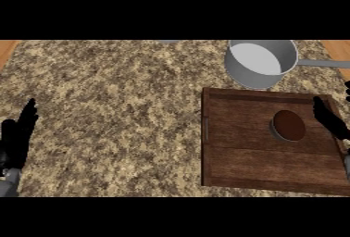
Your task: Pick the cupcake from the tray and place it in the pot
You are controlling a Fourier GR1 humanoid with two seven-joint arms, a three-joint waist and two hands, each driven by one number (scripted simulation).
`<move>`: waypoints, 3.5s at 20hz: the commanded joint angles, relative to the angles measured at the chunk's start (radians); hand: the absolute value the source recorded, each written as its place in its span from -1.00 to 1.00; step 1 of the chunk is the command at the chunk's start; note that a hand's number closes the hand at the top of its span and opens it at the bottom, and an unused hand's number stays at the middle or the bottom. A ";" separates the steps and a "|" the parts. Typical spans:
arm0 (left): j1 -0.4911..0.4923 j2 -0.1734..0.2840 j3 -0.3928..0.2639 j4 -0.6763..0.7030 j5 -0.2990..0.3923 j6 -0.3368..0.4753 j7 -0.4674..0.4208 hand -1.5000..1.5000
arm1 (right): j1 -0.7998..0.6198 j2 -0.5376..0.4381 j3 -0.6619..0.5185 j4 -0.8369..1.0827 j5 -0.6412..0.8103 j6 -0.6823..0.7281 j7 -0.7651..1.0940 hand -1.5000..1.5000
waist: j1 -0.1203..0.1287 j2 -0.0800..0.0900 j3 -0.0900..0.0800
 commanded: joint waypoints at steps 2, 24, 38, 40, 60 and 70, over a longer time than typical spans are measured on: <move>-0.027 -0.002 -0.051 -0.015 -0.019 0.013 0.144 0.00 | 0.025 0.041 0.038 0.043 0.306 -0.285 0.127 -1.00 | 0.014 -0.011 0.005; -0.054 0.004 -0.083 -0.083 -0.046 0.010 0.269 0.00 | -0.256 0.111 0.182 -0.145 0.529 0.779 1.219 -1.00 | 0.038 -0.023 0.005; -0.052 -0.022 -0.083 -0.138 -0.081 0.052 0.313 0.00 | -0.302 0.265 0.047 -0.058 0.645 0.912 1.265 -1.00 | 0.035 -0.015 0.009; -0.051 0.010 -0.067 -0.142 -0.069 0.023 0.346 0.00 | -0.287 0.263 0.015 -0.092 0.635 0.947 1.265 -1.00 | 0.029 -0.017 0.009; -0.053 -0.028 -0.005 -0.113 -0.100 -0.024 0.313 0.00 | -0.227 0.427 -0.097 -0.019 0.800 0.974 1.168 -1.00 | 0.032 -0.011 0.011; 0.002 -0.032 0.016 -0.188 -0.127 -0.034 0.337 0.00 | -0.262 0.469 -0.213 0.007 0.830 1.003 1.128 -1.00 | 0.040 -0.014 0.011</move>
